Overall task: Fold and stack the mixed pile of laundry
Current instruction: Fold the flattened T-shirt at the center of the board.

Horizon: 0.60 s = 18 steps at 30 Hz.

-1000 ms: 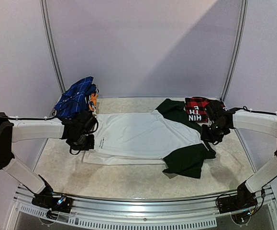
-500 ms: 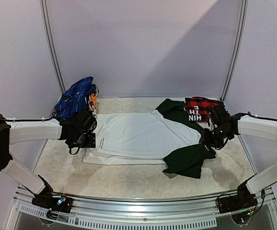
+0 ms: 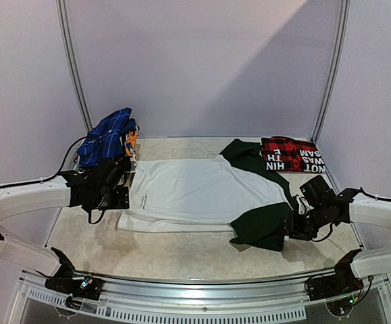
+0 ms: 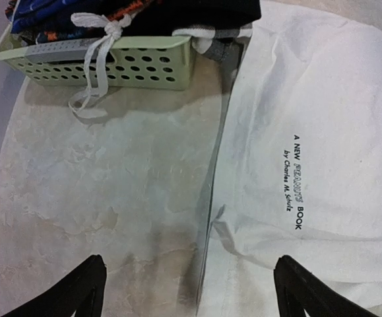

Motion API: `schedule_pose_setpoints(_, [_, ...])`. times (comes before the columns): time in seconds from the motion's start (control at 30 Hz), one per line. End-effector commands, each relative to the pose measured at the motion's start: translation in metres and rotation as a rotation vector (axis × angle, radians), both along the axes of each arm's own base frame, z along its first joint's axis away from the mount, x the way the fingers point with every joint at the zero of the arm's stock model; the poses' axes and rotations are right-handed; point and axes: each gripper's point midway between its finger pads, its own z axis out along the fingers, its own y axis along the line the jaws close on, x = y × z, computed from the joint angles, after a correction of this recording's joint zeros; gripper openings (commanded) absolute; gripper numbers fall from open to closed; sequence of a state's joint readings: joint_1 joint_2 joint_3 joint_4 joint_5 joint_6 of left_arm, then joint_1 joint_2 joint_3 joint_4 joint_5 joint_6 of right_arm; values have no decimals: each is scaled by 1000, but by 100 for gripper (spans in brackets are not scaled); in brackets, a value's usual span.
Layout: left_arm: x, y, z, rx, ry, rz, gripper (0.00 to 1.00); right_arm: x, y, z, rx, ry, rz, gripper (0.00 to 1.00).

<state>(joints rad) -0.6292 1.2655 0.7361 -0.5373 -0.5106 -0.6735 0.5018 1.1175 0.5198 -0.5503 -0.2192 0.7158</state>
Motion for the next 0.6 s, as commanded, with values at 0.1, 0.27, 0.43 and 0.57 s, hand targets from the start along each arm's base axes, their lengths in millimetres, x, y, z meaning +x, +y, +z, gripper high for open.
schedule_pose_setpoints(0.1, [-10,1,-4,-6,-6,-6,89,-23,20,-19,43,75,28,48])
schedule_pose_setpoints(0.27, [-14,2,-8,-5,0,-8,88,-28,25,-27,27,92,42,41])
schedule_pose_setpoints(0.43, [-16,3,-9,-7,-2,-12,87,-30,23,-38,4,109,38,27])
schedule_pose_setpoints(0.57, [-16,4,-7,-7,-10,-17,86,-27,24,-42,3,109,39,8])
